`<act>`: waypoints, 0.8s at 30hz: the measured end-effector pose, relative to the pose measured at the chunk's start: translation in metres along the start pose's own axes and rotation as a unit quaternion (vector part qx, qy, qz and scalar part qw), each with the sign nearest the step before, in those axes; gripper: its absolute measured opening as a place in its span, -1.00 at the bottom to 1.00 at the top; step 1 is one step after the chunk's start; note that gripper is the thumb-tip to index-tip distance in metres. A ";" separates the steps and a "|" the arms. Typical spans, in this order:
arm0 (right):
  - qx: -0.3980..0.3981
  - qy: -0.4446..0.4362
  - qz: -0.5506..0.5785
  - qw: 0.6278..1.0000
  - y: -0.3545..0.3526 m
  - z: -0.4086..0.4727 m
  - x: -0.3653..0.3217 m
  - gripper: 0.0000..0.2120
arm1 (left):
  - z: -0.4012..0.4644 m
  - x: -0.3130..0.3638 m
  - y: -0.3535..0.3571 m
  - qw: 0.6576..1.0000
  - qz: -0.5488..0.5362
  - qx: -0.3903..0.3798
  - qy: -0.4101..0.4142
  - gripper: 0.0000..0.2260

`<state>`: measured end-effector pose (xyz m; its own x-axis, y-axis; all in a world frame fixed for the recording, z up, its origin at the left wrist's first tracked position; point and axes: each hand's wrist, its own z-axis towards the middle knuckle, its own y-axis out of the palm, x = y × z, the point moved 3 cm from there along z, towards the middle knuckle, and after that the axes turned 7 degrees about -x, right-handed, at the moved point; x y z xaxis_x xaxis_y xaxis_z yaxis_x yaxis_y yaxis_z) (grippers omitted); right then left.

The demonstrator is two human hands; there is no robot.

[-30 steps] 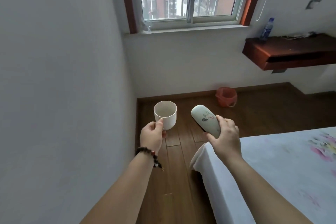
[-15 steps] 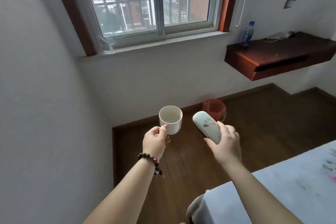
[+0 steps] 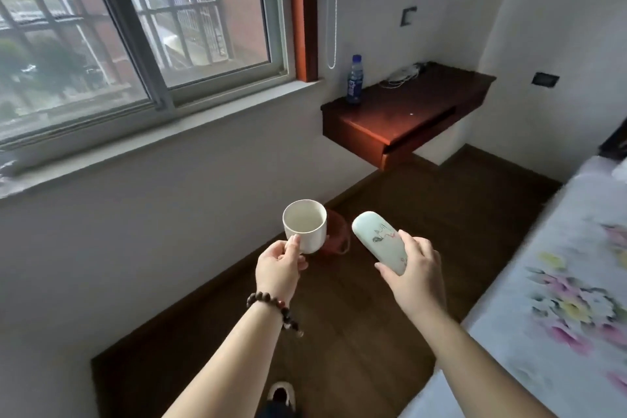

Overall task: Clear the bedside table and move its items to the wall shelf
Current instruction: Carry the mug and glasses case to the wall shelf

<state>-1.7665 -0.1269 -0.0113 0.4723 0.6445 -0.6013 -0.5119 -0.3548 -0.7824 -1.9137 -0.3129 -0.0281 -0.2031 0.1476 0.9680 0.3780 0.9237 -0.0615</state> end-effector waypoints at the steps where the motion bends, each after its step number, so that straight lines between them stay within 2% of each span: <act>1: 0.009 0.009 -0.003 1.000 0.003 0.014 0.004 -0.32 | 0.021 0.003 0.009 1.000 -0.001 -0.012 -0.002 -0.70; 7: 0.046 0.090 -0.011 0.995 0.027 0.107 0.026 -0.34 | 0.150 0.028 0.059 0.996 0.023 -0.092 0.008 -0.71; 14: 0.115 0.157 0.002 0.981 0.031 0.219 0.031 -0.35 | 0.290 0.093 0.121 0.981 0.062 -0.181 0.029 -0.70; 24: 0.178 0.243 0.001 0.954 -0.009 0.311 0.118 -0.35 | 0.390 0.136 0.275 0.962 0.052 -0.265 0.027 -0.73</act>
<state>-1.9298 0.1633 -0.0249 0.7038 0.2238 -0.6742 -0.6831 -0.0470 -0.7288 -2.1892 0.0988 -0.0087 -0.0969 0.1972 0.9756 0.8049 0.5921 -0.0397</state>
